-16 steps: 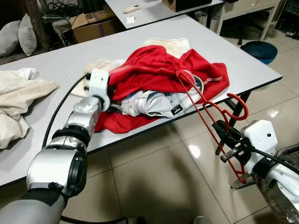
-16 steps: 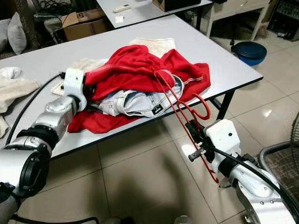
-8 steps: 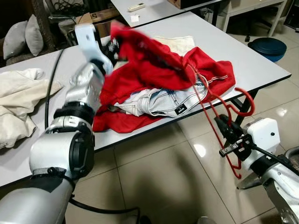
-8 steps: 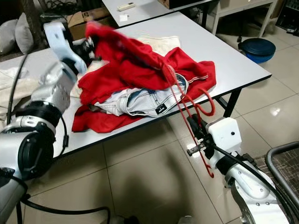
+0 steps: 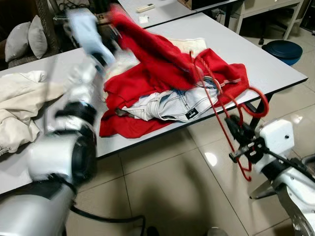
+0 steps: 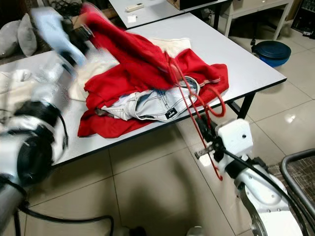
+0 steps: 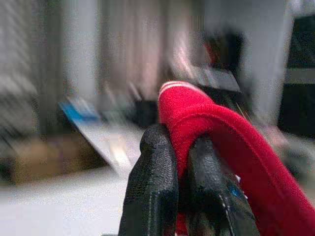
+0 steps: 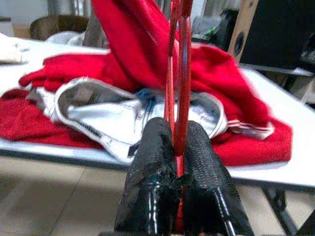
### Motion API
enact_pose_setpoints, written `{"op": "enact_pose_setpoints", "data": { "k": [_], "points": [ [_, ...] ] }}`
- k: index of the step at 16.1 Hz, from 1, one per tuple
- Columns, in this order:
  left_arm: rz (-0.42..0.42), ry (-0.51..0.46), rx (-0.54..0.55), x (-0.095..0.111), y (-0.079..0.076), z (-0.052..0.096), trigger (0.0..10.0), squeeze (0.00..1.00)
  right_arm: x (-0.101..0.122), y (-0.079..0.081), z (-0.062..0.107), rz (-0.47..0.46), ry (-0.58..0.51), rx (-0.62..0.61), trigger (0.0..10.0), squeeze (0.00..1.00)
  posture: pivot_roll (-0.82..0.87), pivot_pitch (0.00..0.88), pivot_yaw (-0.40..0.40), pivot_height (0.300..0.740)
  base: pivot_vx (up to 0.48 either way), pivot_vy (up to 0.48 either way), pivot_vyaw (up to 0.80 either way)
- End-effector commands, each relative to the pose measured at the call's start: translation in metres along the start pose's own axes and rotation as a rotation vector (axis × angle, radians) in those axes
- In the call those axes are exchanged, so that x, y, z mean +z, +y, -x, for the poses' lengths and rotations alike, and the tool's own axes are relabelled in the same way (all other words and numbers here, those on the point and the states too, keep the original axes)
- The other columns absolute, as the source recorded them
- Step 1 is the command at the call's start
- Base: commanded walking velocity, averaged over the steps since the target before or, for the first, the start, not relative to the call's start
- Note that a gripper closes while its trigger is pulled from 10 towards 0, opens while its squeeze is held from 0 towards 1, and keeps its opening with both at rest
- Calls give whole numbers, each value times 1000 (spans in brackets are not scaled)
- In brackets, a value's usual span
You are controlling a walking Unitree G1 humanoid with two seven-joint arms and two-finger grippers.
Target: Hang hanger
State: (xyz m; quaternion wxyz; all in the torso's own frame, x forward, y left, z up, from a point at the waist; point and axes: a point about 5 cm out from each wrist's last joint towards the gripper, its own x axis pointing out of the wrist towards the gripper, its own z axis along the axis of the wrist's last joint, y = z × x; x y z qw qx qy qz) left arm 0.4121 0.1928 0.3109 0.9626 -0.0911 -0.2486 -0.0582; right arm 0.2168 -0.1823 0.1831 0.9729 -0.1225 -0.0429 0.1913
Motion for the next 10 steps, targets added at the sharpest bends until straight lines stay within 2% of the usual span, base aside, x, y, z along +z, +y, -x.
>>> {"op": "enact_pose_setpoints", "data": {
  "k": [1,2,3,4,5,6,7,8,9,10],
  "points": [
    [-82,-404,202,93,34,-6,0,0,1,0,-1,0,-19,-9,10000,0,-188,38,175,740,0,0,0],
    [-186,-566,306,133,51,3,0,0,2,0,-1,-3,-26,-14,10000,0,-188,38,175,740,0,0,0],
    [-282,-643,305,156,55,9,0,0,2,0,-2,-8,-30,-12,10000,0,-188,38,175,740,0,0,0],
    [-307,-636,280,158,55,9,0,0,2,1,-2,-11,-31,-9,10000,0,-171,37,161,740,0,0,0],
    [-353,-588,239,150,54,9,0,0,1,3,-4,-14,-31,2,10000,0,-160,38,152,740,0,0,0],
    [-362,-540,219,140,53,8,0,0,0,4,-5,-16,-32,9,10000,0,-160,38,152,740,0,0,0],
    [-378,-451,200,119,55,9,0,0,0,5,-8,-18,-35,19,10000,0,-160,38,152,740,0,0,0],
    [-416,-323,190,88,58,14,0,0,1,6,-9,-21,-40,27,10000,0,-151,41,146,740,0,0,0],
    [-416,-171,153,57,59,21,0,0,1,7,-10,-25,-42,32,10000,0,-146,43,144,740,0,0,0],
    [-400,25,106,12,59,38,0,0,-1,10,-10,-37,-37,43,10000,0,-139,45,139,740,0,0,0]
  ]
}}
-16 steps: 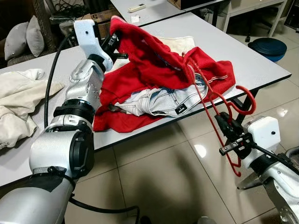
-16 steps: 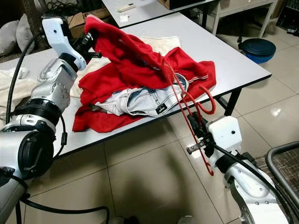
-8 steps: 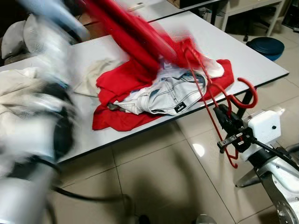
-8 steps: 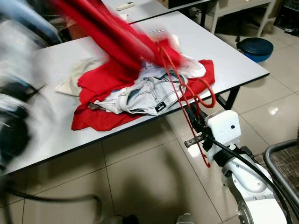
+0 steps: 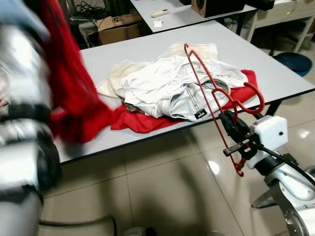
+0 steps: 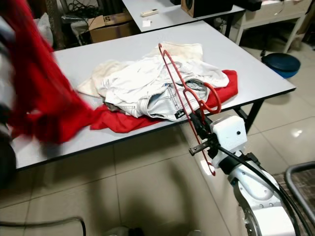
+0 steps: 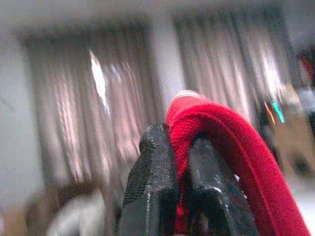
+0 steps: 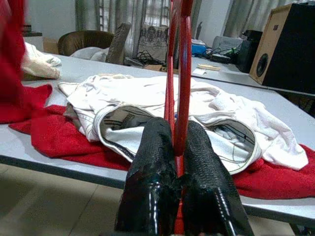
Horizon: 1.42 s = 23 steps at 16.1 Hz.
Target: Hang hanger
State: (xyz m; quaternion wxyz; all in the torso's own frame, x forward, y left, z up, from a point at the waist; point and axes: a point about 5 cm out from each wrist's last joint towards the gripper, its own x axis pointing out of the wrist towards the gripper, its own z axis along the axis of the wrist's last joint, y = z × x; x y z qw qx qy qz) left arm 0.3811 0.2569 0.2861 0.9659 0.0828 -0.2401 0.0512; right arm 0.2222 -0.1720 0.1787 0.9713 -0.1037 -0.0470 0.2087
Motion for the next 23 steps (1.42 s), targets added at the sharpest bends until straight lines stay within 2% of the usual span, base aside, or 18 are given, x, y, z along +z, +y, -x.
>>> {"op": "enact_pose_setpoints", "data": {
  "k": [1,3,4,5,6,7,8,10,11,13,16,19,23],
  "points": [
    [9,134,-63,-27,-12,17,0,0,0,6,-2,-12,-9,27,10000,0,-136,47,137,740,0,0,0],
    [27,323,-149,-68,-25,53,0,0,-4,13,-1,-38,9,63,10000,0,-128,49,129,740,0,0,0],
    [33,360,-169,-75,-28,62,0,0,-6,15,-1,-46,16,76,10000,0,-119,50,122,740,0,0,0],
    [31,441,-281,-89,-38,87,0,0,-9,19,0,-56,32,98,10000,0,-112,53,118,740,0,0,0],
    [61,500,-407,-95,-52,109,824,0,-13,23,0,-73,50,118,10000,0,-112,53,118,740,0,0,0],
    [66,503,-440,-94,-55,115,824,0,-14,25,0,-79,56,125,10000,0,-112,53,118,740,0,0,0],
    [94,523,-465,-98,-67,132,10000,0,-21,33,2,-105,84,142,10000,0,-92,62,105,740,0,0,0],
    [118,490,-436,-95,-73,138,10000,0,-24,38,2,-132,98,145,10000,0,-88,67,96,740,0,0,0],
    [163,460,-399,-91,-77,138,10000,0,-27,40,2,-162,107,137,10000,0,-86,73,91,740,0,0,0],
    [215,465,-390,-84,-85,142,10000,0,-34,45,1,-191,147,131,10000,0,-83,77,89,740,0,0,0],
    [229,499,-401,-82,-92,156,10000,0,-53,47,6,-195,272,96,10000,0,-87,86,78,740,0,0,0],
    [229,504,-399,-81,-95,163,10000,0,-53,44,7,-219,274,77,10000,0,-90,92,61,740,-184,0,0],
    [234,505,-396,-76,-97,164,10000,0,-50,39,2,-225,258,38,10000,0,-90,94,54,740,-277,0,0]
  ]
}}
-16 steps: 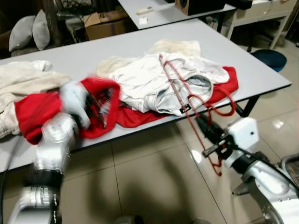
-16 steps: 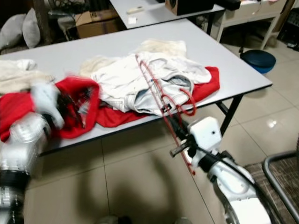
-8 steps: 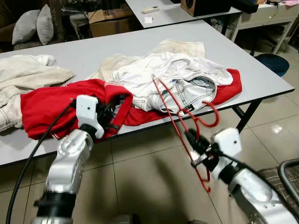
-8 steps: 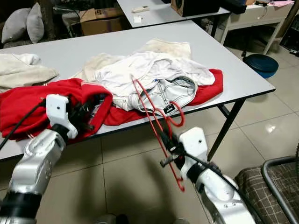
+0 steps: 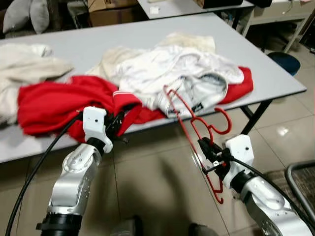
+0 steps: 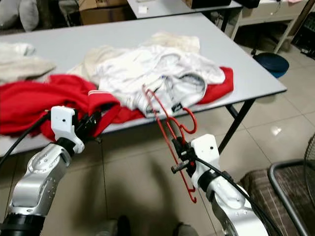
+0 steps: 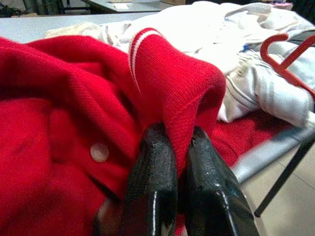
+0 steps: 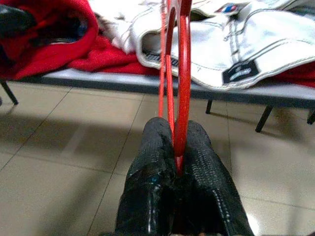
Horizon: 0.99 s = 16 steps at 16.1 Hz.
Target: Hang hanger
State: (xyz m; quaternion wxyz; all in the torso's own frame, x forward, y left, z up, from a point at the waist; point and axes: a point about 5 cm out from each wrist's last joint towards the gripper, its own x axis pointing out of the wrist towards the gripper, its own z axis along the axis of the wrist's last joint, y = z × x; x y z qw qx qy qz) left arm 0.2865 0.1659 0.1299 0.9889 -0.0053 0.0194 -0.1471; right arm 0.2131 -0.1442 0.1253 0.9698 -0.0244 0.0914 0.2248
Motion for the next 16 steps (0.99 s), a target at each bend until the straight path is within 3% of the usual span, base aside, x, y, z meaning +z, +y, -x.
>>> {"op": "enact_pose_setpoints", "data": {
  "k": [1,12,16],
  "points": [
    [-12,11,1,0,-1,3,10000,0,-4,-2,2,-11,23,-15,10000,0,-91,95,55,740,-285,0,0],
    [-33,38,-55,0,-9,2,10000,0,-7,0,10,-17,35,-26,10000,0,-86,124,79,740,-276,0,0],
    [-39,63,-74,-4,-10,7,10000,0,-11,2,12,-14,60,-13,10000,0,-81,144,76,740,0,0,0]
  ]
}}
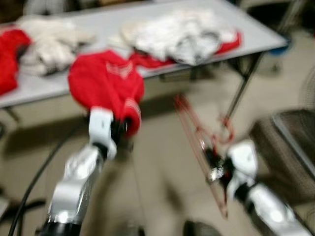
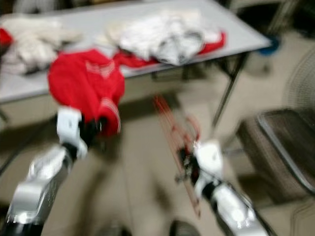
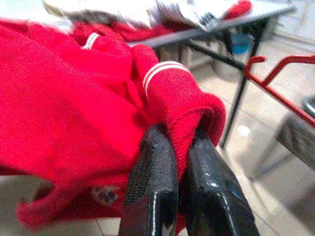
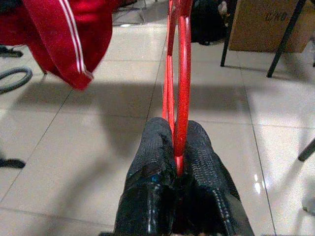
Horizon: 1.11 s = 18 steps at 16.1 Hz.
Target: Hang hanger
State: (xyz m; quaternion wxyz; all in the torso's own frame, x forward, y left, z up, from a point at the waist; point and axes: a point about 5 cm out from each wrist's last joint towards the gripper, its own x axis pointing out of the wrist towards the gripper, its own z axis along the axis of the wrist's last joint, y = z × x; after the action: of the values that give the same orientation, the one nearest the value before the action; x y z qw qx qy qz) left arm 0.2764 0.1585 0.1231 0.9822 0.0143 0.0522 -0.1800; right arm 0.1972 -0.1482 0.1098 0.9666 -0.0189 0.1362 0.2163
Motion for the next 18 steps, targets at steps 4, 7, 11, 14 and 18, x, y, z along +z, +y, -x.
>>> {"op": "enact_pose_setpoints", "data": {
  "k": [4,7,11,14,18],
  "points": [
    [-115,280,-249,-42,-20,13,0,0,-13,-2,5,26,87,-13,10000,0,-80,149,73,740,0,0,0],
    [-135,374,-208,-60,-16,-5,0,0,-21,-9,6,35,128,-29,10000,0,-98,129,61,740,0,0,0],
    [-69,365,-73,-43,-6,-53,0,0,-14,-25,11,79,119,-26,10000,0,-115,119,95,740,0,0,0],
    [-13,330,-66,-21,-10,-77,0,0,-2,-22,13,87,57,55,10000,0,-115,117,127,740,0,0,0],
    [-34,305,-58,-3,-10,-93,0,0,4,-2,23,110,37,280,10000,0,-104,120,150,740,0,0,0]
  ]
}}
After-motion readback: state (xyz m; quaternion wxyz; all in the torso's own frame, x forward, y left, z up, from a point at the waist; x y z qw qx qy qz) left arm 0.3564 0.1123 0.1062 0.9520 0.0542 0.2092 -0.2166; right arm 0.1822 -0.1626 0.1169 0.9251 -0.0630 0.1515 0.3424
